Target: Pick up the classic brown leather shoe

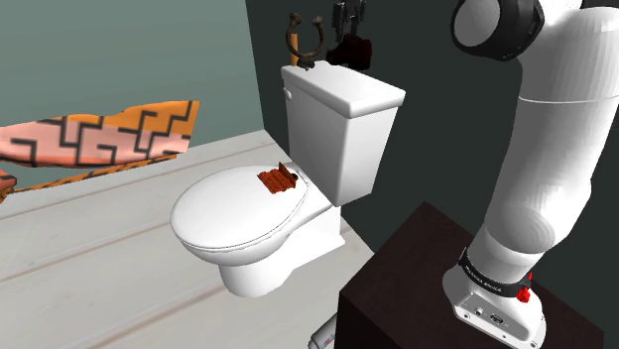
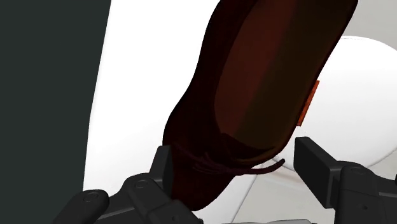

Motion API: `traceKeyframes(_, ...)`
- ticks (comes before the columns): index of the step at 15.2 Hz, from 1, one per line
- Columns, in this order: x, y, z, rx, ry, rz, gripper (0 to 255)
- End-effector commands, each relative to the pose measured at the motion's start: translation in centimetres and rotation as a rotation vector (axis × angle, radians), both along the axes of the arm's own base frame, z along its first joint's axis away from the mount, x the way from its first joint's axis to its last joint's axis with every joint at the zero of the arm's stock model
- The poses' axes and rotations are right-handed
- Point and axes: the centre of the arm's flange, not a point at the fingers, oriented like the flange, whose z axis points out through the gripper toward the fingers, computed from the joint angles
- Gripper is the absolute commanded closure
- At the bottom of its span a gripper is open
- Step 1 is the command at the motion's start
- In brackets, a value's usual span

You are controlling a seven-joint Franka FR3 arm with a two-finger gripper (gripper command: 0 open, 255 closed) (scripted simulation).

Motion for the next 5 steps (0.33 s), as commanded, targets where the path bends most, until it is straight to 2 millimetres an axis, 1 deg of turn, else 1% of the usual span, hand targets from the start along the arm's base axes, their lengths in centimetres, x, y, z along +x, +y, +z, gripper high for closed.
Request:
traceKeyframes(1, -0.1, -0.1, 1.1, 0.0, -0.001, 0.0, 255)
traceKeyframes(3, -0.1, -0.1, 2.2, 0.0, -0.001, 0.0, 255)
traceKeyframes(5, -0.1, -0.1, 2.2, 0.0, -0.001, 0.0, 255)
